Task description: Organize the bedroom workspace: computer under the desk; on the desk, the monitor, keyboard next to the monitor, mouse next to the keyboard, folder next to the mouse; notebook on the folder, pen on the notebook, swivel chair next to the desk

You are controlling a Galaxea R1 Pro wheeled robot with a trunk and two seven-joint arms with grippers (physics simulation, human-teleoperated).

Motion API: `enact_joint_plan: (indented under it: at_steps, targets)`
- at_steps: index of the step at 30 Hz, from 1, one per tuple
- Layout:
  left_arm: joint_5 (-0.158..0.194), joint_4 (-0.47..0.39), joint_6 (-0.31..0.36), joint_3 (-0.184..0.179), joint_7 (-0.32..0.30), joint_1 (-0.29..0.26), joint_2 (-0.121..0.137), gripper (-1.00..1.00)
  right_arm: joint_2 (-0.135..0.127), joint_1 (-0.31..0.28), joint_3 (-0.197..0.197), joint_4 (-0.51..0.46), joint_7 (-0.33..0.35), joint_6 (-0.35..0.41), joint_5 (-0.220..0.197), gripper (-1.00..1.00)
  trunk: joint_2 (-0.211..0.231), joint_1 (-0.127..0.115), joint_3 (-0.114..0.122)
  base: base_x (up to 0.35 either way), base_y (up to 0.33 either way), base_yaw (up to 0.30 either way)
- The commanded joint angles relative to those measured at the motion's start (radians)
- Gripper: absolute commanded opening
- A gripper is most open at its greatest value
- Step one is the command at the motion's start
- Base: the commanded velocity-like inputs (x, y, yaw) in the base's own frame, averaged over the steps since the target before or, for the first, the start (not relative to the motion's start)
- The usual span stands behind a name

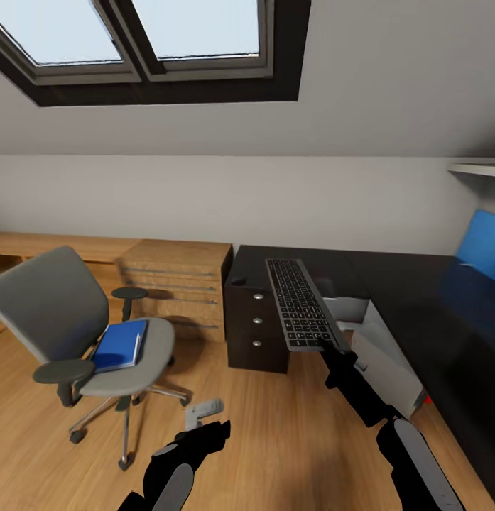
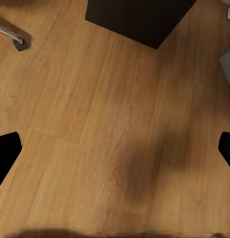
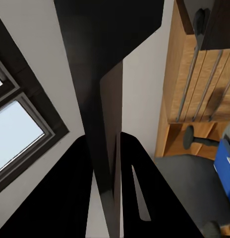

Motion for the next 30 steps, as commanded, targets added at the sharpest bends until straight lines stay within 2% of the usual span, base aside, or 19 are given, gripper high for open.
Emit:
enact_joint_plan:
  at_steps: [1,11,30]
  targets:
    - [0.009,-0.001,0.001,-0.001,0.009,-0.001,0.0,1.0,0.0,-0.001,-0.001,0.0,0.005,0.006,-0.009,-1.0,0.007,-0.005,0.002,-0.335,0.0,0.0]
    - [0.017,0.0,0.002,0.001,0.007,-0.001,0.0,1.0,0.0,-0.001,-0.001,-0.001,0.004,0.006,-0.008,-1.0,0.077,-0.043,0.034,-0.306,0.0,0.0]
    - [0.013,0.003,0.007,0.006,0.013,-0.001,-0.001,1.0,0.0,-0.001,0.0,-0.008,-0.001,0.006,-0.007,-1.0,0.21,-0.116,0.093,-0.011,0.0,0.0]
